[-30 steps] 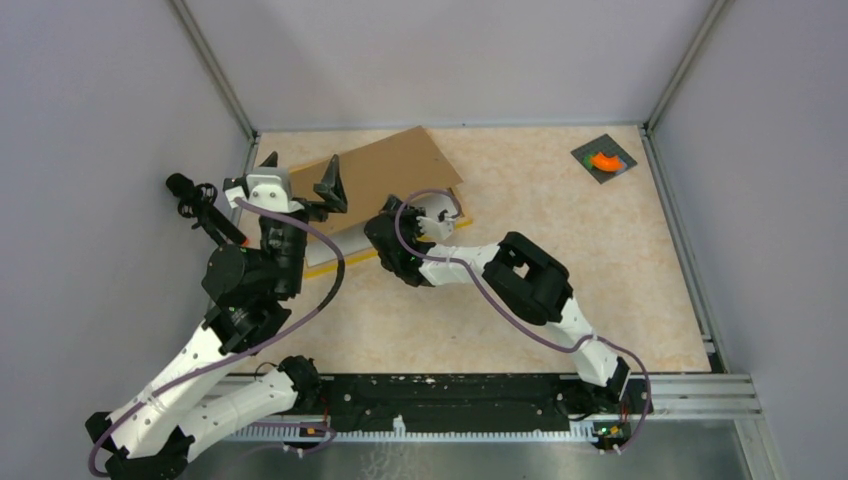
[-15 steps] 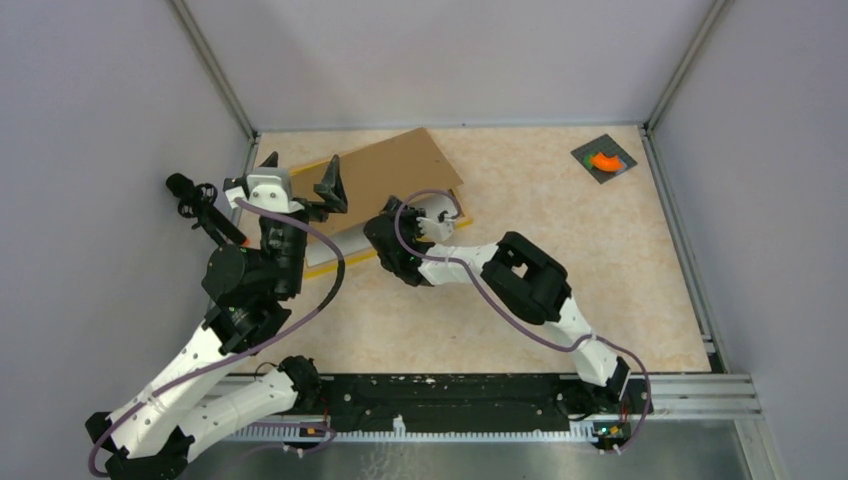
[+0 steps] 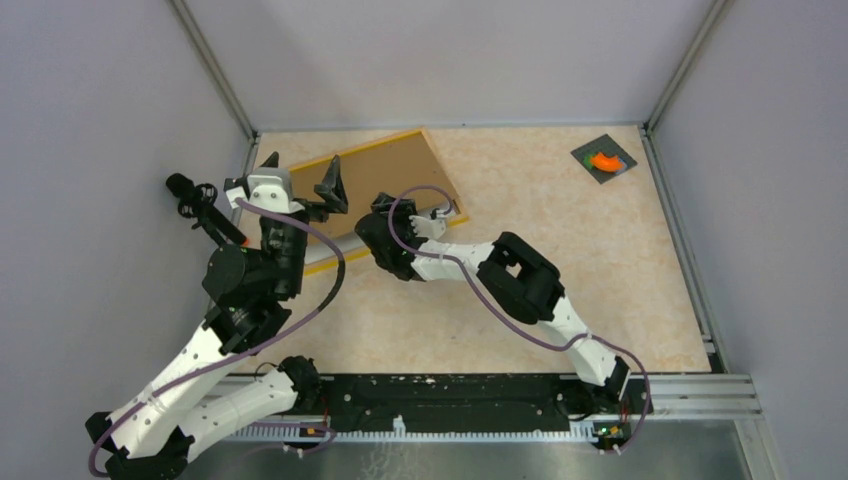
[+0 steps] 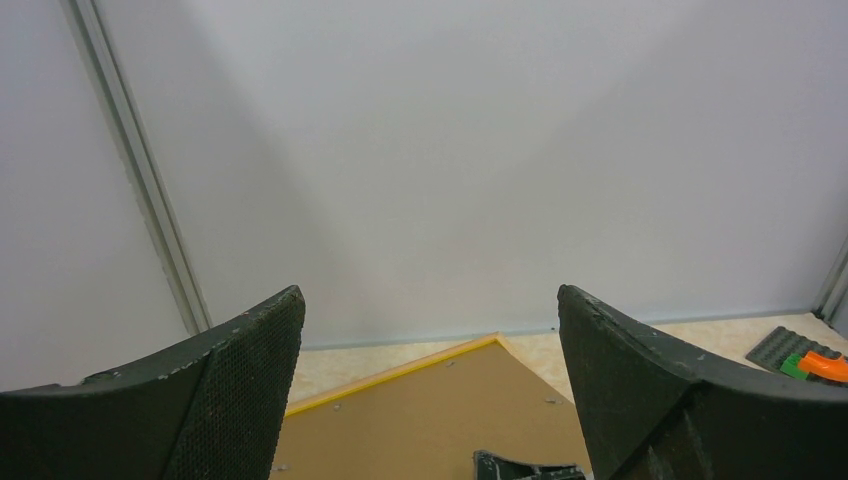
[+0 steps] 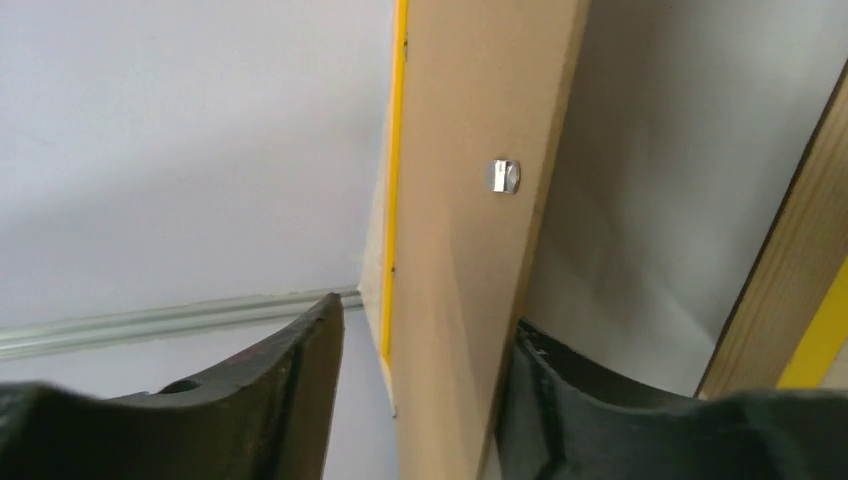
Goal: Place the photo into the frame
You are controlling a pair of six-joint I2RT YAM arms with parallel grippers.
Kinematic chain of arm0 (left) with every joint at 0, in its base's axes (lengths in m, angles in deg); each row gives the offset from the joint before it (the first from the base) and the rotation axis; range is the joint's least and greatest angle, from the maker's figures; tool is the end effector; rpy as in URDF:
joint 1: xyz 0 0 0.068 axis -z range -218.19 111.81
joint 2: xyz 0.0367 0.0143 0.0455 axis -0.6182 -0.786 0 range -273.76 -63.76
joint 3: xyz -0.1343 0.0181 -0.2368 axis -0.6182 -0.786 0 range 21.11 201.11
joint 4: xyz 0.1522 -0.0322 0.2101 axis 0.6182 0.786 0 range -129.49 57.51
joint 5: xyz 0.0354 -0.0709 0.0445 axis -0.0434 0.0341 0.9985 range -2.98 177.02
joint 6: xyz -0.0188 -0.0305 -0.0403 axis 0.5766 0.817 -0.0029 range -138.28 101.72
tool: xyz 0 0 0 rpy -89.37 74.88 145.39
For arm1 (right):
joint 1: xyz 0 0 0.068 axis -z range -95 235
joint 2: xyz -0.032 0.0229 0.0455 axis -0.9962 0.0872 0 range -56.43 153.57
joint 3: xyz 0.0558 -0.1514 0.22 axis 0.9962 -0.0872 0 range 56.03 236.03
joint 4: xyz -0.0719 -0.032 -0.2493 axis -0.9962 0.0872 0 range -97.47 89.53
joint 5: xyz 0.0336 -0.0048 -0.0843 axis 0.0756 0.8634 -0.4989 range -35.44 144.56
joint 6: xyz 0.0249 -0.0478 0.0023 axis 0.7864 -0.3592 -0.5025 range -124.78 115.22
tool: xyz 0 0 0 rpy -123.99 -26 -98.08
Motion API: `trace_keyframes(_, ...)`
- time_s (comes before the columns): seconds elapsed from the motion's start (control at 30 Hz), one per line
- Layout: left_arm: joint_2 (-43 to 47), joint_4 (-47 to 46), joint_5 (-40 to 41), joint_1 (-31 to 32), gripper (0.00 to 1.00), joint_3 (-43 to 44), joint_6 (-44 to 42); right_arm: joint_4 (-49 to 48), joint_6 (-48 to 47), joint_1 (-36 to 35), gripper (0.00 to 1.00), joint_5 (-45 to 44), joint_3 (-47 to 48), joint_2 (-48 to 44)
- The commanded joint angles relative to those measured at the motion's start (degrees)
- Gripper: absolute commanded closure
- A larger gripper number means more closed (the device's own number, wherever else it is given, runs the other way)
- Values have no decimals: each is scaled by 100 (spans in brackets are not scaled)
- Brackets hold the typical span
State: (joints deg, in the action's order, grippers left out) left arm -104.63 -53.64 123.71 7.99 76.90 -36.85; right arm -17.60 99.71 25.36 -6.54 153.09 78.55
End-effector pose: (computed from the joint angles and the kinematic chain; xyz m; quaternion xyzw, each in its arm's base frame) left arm 0.1063 -0.0799 0.4572 0.0286 0.5517 -0.0402 0.8326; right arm 0.2884 0.4308 0.1544 0.5240 0.5814 0.3805 0.4925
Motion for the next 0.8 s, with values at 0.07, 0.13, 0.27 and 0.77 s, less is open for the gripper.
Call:
trace_keyframes(0.07, 85, -212, -52, -26, 1, -14, -24, 892, -550, 10, 32, 585, 454, -248)
trace_keyframes(0.13, 87, -214, -56, -26, 1, -13, -25, 900, -870, 49, 27, 841, 370, -341)
trace_keyframes(0.27, 94, -193, -56, -25, 1, 1, -15, 1004, -1500, 144, 18, 1371, 246, -522)
trace_keyframes(0.77, -36, -100, -142, -24, 1, 37, 73, 737, -3843, 541, 4, 3850, -1114, -1610)
